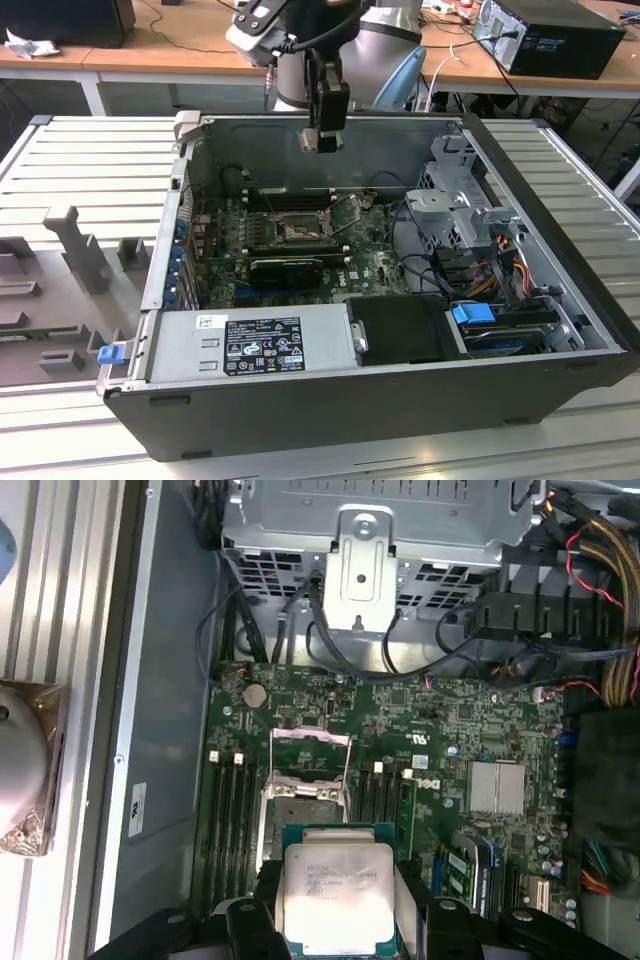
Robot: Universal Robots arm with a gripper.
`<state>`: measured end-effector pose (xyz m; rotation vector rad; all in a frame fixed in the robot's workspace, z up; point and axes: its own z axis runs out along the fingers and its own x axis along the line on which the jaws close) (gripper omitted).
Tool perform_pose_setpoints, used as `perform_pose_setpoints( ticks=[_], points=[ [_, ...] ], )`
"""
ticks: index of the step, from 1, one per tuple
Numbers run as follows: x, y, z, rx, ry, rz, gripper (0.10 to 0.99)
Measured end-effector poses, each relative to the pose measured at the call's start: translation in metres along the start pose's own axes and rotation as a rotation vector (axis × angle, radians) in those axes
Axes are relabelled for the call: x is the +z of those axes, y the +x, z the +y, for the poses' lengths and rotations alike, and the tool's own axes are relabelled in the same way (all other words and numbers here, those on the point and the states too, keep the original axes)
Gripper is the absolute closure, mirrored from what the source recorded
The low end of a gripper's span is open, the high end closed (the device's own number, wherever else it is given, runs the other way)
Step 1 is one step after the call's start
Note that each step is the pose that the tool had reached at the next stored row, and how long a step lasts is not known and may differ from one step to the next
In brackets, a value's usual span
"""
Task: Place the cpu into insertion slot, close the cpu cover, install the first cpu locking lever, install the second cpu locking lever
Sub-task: 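Place the cpu into insertion slot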
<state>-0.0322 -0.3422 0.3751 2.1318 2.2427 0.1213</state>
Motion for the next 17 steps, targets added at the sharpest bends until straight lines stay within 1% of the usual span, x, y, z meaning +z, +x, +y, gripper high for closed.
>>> perform_pose_setpoints(
  ticks=[2, 4, 17],
  points=[
    [0.0002, 0.0000, 0.0000, 0.029, -0.001, -0.0026, 0.557],
    [0.0005, 0.0001, 0.0000, 0.041, -0.001, -0.0036, 0.557],
    [0.0157, -0.0001, -0.0014, 0.044, -0.001, -0.0038, 0.557]
  ],
)
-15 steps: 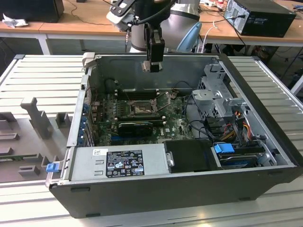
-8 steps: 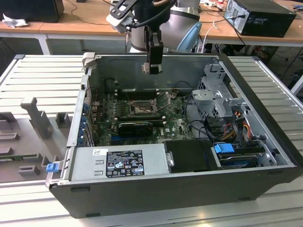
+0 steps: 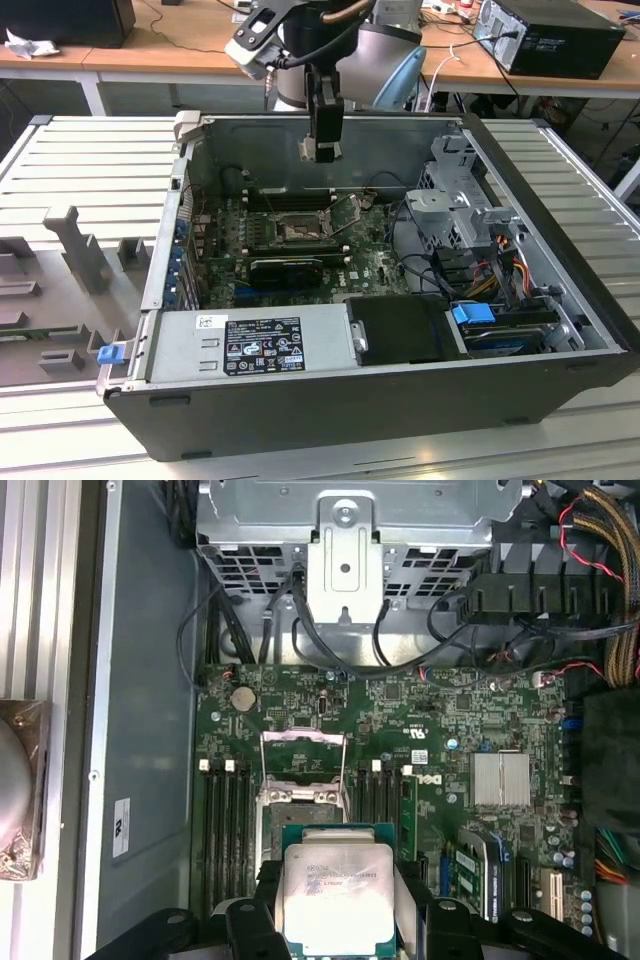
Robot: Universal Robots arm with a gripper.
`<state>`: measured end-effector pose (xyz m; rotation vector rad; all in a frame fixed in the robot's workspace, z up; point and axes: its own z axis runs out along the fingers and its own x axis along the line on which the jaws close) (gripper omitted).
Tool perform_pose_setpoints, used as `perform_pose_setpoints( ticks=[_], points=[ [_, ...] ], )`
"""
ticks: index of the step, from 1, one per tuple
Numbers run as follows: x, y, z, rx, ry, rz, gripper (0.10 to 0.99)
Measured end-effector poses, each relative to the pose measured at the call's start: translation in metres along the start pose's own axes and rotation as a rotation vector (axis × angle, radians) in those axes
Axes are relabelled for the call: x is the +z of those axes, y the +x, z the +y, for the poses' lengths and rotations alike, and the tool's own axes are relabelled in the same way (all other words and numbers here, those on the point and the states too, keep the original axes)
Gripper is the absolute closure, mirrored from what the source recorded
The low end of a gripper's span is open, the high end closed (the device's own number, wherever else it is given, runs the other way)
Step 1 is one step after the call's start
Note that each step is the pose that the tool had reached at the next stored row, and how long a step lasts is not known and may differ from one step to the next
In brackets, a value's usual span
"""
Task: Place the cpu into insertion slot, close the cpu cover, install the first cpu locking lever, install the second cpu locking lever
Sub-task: 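Place the cpu into insertion slot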
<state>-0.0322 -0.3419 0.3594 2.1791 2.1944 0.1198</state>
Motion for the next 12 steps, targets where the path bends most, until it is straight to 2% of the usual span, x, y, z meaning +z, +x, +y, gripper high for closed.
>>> perform_pose_setpoints(
  ticks=[12],
  points=[
    [0.0091, -0.0002, -0.0008, 0.001, 0.000, -0.0001, 0.557]
  ],
)
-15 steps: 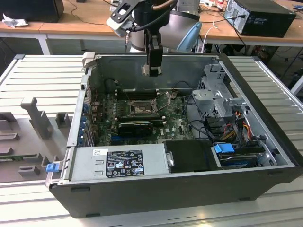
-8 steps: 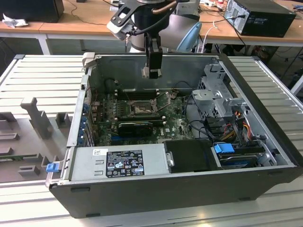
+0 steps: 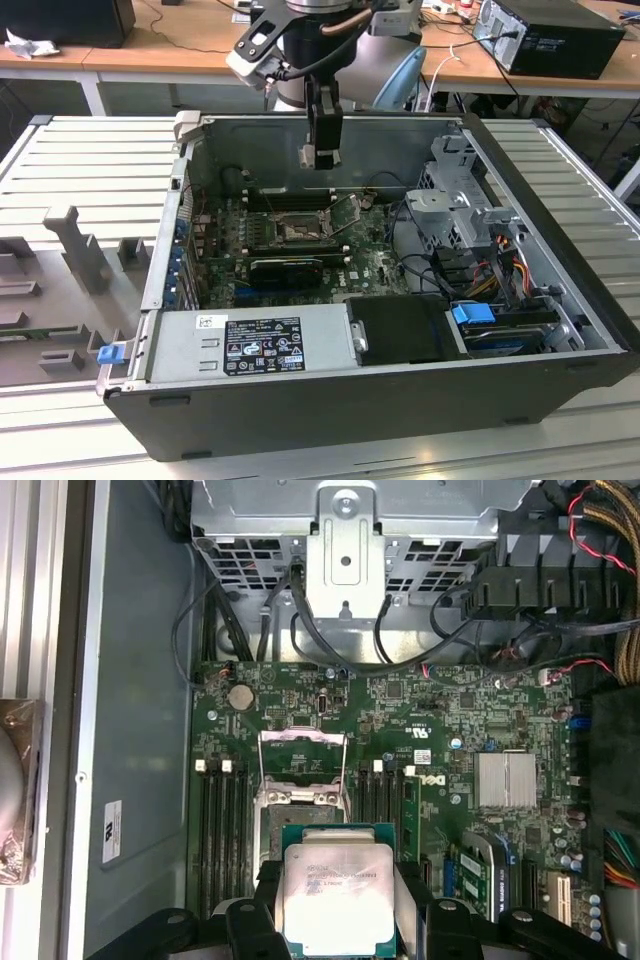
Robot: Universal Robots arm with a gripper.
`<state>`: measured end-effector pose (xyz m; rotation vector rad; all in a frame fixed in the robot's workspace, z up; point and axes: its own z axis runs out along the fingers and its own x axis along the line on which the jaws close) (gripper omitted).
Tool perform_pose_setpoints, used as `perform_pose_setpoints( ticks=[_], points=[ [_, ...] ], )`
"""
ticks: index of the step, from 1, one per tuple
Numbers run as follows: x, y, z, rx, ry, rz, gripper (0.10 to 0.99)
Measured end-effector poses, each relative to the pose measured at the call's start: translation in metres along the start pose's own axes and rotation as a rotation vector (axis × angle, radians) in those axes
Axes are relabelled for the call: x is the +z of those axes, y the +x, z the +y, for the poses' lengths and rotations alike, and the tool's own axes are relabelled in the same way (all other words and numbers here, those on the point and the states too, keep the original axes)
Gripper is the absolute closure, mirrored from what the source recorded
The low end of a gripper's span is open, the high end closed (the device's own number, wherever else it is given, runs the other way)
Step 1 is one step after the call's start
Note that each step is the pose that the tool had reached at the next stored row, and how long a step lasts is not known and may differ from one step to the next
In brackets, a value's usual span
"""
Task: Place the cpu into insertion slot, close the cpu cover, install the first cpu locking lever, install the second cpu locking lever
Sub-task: 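Place the cpu into insertion slot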
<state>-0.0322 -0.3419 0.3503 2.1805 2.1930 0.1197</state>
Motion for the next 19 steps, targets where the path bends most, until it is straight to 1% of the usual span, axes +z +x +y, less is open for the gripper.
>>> perform_pose_setpoints(
  ticks=[8, 19],
  points=[
    [0.0044, -0.0001, -0.0004, 0.001, 0.000, -0.0001, 0.557],
    [0.0125, -0.0003, -0.0011, 0.002, 0.000, -0.0002, 0.557]
  ],
)
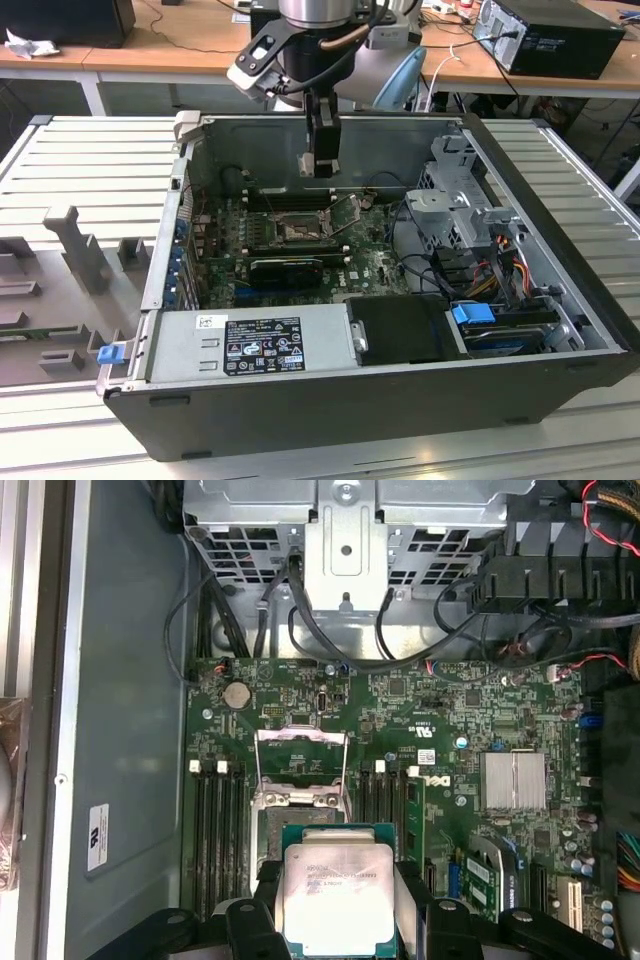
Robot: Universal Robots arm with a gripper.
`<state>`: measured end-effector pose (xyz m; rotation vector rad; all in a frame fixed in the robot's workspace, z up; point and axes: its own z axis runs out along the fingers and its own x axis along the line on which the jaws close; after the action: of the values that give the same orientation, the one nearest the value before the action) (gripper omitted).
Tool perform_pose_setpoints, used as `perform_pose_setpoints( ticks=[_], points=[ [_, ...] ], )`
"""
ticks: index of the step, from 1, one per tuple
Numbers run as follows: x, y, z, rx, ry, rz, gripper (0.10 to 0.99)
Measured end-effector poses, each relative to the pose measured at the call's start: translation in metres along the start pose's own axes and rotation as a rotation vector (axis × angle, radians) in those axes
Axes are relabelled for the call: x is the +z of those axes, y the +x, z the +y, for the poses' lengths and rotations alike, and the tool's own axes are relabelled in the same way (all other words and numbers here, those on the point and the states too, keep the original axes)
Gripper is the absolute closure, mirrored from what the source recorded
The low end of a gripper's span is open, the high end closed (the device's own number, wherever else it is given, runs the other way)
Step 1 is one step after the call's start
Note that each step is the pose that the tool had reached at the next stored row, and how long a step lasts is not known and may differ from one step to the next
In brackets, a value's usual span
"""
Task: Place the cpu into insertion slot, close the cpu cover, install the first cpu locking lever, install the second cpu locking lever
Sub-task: 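Place the cpu into insertion slot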
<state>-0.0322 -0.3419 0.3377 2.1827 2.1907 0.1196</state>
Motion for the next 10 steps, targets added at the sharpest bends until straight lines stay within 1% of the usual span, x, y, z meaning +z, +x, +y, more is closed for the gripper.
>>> perform_pose_setpoints(
  ticks=[10],
  points=[
    [0.0059, -0.0001, -0.0005, 0.001, 0.000, -0.0001, 0.557]
  ],
)
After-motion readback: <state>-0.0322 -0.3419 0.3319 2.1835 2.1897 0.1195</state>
